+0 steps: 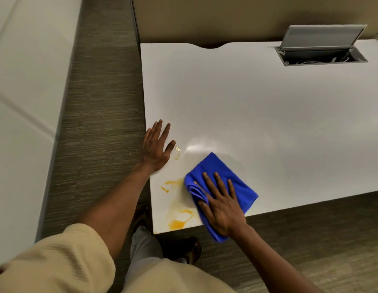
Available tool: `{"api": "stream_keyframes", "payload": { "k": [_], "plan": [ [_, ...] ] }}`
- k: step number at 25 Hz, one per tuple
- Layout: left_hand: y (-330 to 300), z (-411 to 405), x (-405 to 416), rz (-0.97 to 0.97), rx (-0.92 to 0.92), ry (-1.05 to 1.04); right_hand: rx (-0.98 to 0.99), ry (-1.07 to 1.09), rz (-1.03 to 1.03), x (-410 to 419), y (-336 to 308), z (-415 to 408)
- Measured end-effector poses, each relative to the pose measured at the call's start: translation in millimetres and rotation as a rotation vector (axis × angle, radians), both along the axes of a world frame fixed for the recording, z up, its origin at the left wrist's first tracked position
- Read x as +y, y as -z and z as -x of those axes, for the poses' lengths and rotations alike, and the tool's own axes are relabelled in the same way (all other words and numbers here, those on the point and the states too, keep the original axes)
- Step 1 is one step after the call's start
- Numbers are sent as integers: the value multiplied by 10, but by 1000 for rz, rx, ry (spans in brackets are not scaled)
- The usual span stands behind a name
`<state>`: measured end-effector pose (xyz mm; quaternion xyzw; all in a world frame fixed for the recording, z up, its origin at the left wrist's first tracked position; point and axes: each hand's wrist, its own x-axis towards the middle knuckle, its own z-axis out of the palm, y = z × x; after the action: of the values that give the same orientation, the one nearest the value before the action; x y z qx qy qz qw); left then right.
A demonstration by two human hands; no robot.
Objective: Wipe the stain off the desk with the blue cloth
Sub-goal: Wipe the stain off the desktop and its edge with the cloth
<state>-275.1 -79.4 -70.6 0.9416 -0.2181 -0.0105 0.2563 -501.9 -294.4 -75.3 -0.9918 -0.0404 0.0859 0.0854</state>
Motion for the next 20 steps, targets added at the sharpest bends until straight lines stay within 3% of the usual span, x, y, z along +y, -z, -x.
{"api": "stream_keyframes", "payload": {
  "k": [2,4,6,8,11,15,18,20],
  "plan": [
    [22,-17,3,-7,11,0,-3,69,17,-349,-31,-31],
    [56,-19,5,-5,2,-15,47,270,16,-495,-83,-169],
    [80,-29,-3,11,-6,-18,57,468,-12,-323,-108,-286],
    [96,-35,-4,15,-18,-25,50,524,-42,21,-128,-268],
    [111,-48,2,-17,-22,-30,74,378,-120,345,-128,-24],
    [123,-58,0,-43,-18,-31,165,166,-366,-19,-213,151],
    [126,-54,-4,-48,-21,-31,178,-18,-114,-269,-244,227],
    [128,-54,-10,-49,-20,-35,163,0,-14,-186,-212,216]
  ]
}}
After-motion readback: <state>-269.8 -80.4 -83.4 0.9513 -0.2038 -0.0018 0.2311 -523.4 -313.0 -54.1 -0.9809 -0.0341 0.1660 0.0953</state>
